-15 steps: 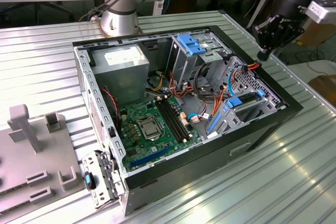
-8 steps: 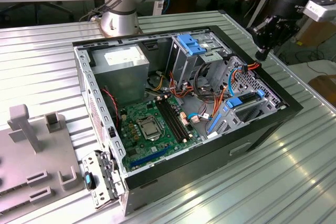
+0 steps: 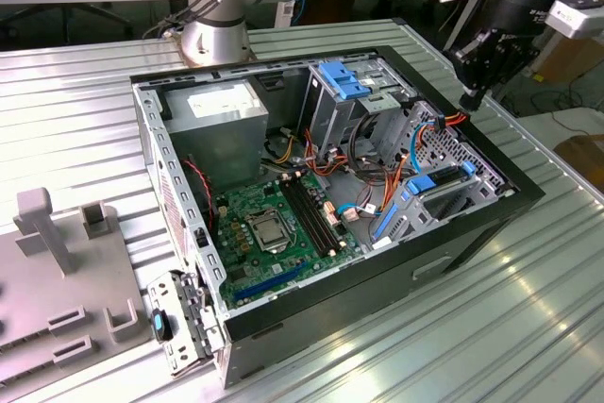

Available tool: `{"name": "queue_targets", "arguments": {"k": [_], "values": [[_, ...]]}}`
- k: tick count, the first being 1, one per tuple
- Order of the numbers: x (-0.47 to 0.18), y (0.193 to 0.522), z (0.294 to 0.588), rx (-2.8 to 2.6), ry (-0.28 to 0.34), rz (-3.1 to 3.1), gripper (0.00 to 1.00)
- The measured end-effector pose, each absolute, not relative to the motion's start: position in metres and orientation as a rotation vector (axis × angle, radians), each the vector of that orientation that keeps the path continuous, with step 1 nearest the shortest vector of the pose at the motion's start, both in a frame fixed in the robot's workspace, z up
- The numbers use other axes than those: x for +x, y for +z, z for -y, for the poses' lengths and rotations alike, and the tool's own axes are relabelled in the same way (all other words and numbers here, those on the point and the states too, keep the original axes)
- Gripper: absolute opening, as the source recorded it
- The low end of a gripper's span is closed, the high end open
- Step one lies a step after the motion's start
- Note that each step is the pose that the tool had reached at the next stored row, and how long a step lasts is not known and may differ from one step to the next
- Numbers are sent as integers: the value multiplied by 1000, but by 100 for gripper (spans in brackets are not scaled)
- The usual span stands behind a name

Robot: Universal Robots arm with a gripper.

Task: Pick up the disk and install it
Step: 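Insert the first disk wire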

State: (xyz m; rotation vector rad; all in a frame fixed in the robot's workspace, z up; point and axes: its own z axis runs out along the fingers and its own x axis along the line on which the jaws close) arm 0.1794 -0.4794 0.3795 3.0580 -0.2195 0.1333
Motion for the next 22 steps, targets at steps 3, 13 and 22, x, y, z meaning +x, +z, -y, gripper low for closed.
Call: {"name": "queue_targets", "arguments": {"k": [3,13,22], "values": [[179,379,479,3051,134,219,11],[179,371,473,3013,138,250,24],[182,367,469,2983,140,346,24]]}}
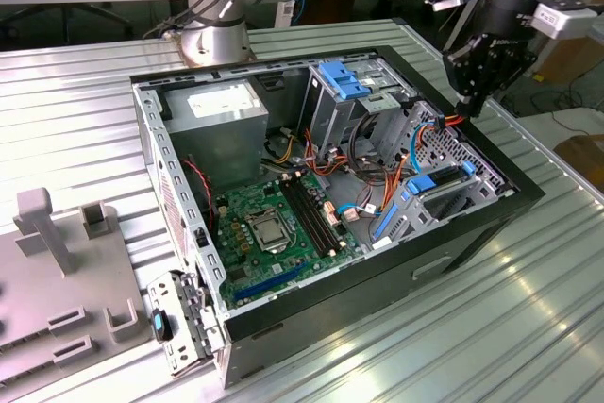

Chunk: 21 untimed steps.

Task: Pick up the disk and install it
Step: 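Insert the first disk wire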

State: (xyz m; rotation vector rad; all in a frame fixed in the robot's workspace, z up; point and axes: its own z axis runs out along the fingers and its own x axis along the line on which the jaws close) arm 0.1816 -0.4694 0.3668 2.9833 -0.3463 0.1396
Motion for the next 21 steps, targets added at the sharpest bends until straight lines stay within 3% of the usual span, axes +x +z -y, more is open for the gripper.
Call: {"name": "queue_targets", "arguments": {"k": [4,6,21], "values": [[182,363,461,2947,157,359,24],[182,363,461,2947,157,359,17],[165,374,466,2947,157,359,17]]}}
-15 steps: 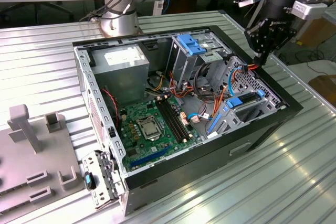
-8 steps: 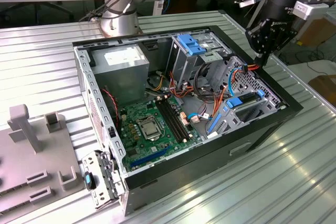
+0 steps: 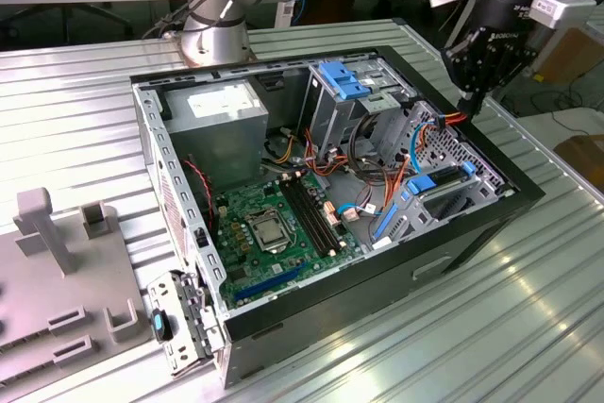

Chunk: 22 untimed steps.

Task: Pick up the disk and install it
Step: 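Insert the first disk wire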

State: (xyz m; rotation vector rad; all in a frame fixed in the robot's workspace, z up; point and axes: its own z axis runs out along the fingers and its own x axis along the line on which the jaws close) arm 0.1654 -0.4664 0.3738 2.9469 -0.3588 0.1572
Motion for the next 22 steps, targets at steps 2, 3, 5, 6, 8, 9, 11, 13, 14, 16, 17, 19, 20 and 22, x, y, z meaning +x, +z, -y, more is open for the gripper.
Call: {"name": "queue_targets", "arguments": {"k": [2,3,5,6,8,9,11,13,14,16,17,19,20,22], "values": [[155,374,467,2947,157,359,17],[153,374,468,2947,157,359,17],[152,374,471,2947,157,359,17],[151,374,473,2947,157,359,17],[151,374,478,2946,157,359,17],[151,373,478,2945,157,361,17],[151,373,478,2939,154,396,17],[151,372,479,2931,150,444,17],[151,372,479,2927,148,464,17],[153,371,478,2920,145,498,17],[155,371,478,2919,144,504,17],[162,370,477,2917,143,516,17],[166,370,477,2915,143,523,17],[171,368,476,2914,142,531,17]]}}
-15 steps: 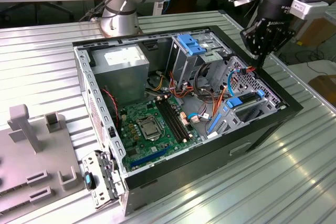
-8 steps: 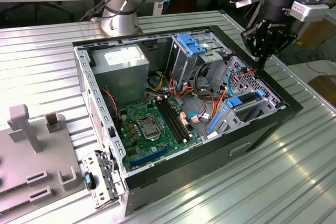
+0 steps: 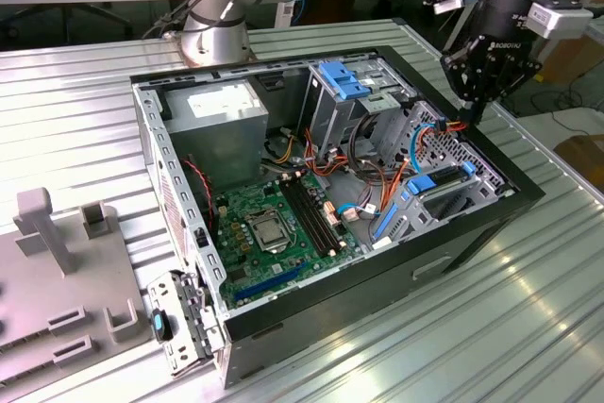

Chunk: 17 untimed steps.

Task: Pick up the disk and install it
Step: 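Insert the first disk wire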

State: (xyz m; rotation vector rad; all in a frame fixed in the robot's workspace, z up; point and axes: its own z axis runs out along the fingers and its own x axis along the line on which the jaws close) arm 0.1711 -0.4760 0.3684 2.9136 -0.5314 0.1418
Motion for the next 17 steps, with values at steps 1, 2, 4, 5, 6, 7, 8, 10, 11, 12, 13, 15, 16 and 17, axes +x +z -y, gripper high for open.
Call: {"name": "queue_targets", "arguments": {"k": [1,2,4,5,6,7,8,10,11,12,13,15,16,17], "values": [[173,368,475,2912,141,540,17],[173,367,475,2909,140,550,17],[173,367,475,2900,136,590,17],[173,367,475,2897,135,605,17],[173,367,475,2894,134,617,17],[172,366,475,2889,132,636,17],[172,366,475,2881,129,668,17],[172,366,475,2869,125,715,17],[171,366,475,2863,123,736,17],[171,366,475,2860,122,746,17],[171,366,475,2857,121,758,17],[171,366,475,2848,118,786,17],[171,366,475,2843,116,802,17],[170,366,475,2837,114,823,17]]}}
